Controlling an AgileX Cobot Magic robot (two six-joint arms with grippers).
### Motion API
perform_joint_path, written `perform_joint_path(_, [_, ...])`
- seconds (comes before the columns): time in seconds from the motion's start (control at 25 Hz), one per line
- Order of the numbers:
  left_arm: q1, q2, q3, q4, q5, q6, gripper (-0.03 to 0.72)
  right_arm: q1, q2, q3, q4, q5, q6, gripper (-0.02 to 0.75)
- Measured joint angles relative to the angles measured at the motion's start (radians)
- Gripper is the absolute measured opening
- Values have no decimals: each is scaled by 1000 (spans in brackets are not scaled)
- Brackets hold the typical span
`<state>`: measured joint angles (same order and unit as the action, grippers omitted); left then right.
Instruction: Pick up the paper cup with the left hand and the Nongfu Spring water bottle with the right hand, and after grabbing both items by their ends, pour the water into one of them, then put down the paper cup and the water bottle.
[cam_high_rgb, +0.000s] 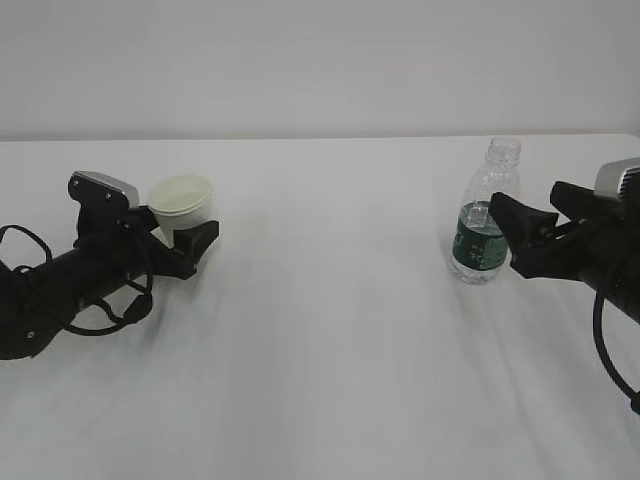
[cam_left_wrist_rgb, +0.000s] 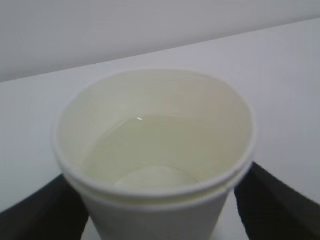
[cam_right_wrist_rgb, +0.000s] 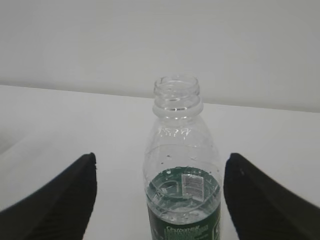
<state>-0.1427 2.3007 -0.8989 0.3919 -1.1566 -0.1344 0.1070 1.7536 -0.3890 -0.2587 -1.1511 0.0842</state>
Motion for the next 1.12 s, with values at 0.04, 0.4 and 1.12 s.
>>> perform_joint_path(0.04, [0, -5, 10, 0, 2, 0, 646, 0, 0, 0, 0, 0, 0, 592])
perform_joint_path(0.4, [0, -50, 63, -24, 2, 0, 645, 0, 0, 0, 0, 0, 2, 592])
perform_joint_path(1.12, [0, -170, 252, -108, 4, 0, 627, 0, 0, 0, -4, 0, 2, 592])
